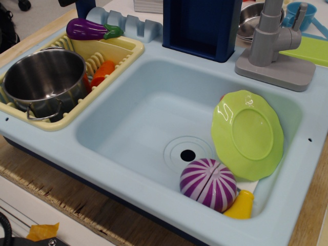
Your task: Put eggplant into pot or pan
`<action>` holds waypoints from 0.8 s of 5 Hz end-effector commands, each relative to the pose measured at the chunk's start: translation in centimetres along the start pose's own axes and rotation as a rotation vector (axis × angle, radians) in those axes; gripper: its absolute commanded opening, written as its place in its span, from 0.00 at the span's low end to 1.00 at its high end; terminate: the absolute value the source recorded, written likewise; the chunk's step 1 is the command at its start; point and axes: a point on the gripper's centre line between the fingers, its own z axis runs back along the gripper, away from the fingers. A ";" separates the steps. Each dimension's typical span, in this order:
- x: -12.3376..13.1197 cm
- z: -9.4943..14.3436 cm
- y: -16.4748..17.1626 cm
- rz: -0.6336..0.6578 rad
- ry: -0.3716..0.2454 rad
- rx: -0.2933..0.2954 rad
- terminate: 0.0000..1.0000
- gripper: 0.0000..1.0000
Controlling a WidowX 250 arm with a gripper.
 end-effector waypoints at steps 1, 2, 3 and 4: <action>0.0 0.0 0.0 0.000 0.000 0.000 0.00 1.00; 1.1 -0.2 0.0 -0.134 0.034 0.005 0.00 1.00; 1.6 -0.4 0.3 -0.236 0.064 0.013 0.00 1.00; 1.2 -1.1 0.7 -0.288 0.058 0.000 0.00 1.00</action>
